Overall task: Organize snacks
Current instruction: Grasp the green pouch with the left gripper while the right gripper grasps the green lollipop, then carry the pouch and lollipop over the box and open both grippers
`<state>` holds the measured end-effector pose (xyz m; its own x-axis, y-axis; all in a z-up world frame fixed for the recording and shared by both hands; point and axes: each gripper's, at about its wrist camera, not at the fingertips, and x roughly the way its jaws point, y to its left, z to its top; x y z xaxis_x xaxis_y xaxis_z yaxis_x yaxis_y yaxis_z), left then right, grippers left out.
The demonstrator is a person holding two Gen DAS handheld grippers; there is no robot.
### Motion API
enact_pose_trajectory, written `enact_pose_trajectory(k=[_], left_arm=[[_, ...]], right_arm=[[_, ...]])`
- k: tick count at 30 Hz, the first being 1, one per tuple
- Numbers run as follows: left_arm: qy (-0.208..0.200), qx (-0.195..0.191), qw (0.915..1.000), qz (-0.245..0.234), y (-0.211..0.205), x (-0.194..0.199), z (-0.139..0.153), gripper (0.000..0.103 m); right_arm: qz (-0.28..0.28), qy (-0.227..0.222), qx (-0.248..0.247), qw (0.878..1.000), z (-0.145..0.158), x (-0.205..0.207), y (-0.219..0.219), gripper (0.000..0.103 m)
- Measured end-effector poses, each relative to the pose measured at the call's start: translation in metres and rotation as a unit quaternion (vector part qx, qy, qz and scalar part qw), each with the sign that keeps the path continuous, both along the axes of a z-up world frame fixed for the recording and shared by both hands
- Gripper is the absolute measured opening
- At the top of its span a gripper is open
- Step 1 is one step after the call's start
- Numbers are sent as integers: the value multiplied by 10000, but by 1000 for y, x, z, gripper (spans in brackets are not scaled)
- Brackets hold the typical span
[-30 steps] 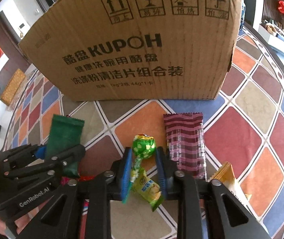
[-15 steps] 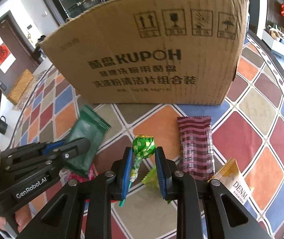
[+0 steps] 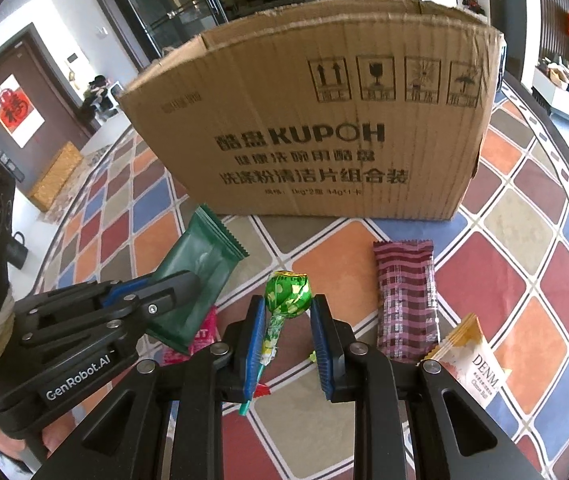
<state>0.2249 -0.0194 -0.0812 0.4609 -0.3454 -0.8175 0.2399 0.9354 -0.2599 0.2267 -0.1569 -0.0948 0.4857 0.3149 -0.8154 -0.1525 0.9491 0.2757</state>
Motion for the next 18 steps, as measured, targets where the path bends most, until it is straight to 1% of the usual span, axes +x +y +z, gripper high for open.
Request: enact_pose_trajectory(k=[10, 18], left_arm=[[-544, -123, 9984, -91, -1, -12, 45, 12], [-1050, -233, 9941, -152, -3, -14, 89, 12]], right_arm=[[-54, -425, 85, 9990, 37, -7, -9, 25], [-96, -924, 134, 9956, 78, -7, -16, 25]])
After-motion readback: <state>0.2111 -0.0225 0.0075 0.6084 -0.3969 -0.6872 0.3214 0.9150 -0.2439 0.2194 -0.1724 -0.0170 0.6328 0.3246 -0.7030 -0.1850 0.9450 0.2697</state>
